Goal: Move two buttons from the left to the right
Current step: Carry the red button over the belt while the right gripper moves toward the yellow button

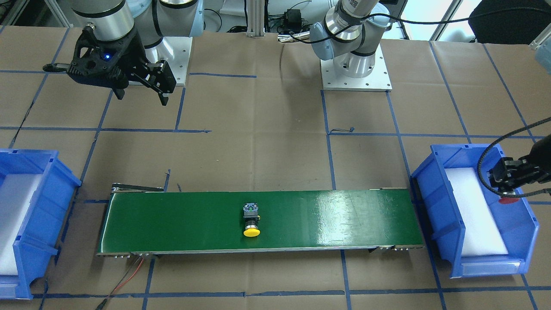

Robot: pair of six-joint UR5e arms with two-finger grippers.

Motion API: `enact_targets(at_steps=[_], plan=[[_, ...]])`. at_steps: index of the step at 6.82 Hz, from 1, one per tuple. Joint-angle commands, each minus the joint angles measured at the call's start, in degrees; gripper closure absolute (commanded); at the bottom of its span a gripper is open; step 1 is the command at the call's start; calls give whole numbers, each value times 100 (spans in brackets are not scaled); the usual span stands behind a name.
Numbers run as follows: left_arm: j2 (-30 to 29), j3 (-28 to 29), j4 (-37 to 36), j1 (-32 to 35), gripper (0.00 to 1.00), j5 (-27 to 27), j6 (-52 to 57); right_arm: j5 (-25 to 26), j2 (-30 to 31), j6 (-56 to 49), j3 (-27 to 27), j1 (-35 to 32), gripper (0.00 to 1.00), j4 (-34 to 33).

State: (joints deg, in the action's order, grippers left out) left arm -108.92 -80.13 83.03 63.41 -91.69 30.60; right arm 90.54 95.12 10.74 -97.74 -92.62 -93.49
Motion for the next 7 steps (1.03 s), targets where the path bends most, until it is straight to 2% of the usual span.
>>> enact_targets(at_steps=[1,2,4,6,7], plan=[[-24,-55,-50,722,84,-41,-927,-71,-316,42,35,-10,0,-151],[19,-107,-50,1152,84,-50,-1333,-72,-701,7,123,-11,0,-648],[-24,-187,-50,1612,84,-42,-1941,-80,-1046,7,28,-11,0,-1782],[-69,-413,-85,1675,84,-24,-2023,-89,-1293,7,131,-11,0,-1971],[-68,-676,-494,1675,84,-33,-1953,-394,-1459,16,106,7,0,-2006]])
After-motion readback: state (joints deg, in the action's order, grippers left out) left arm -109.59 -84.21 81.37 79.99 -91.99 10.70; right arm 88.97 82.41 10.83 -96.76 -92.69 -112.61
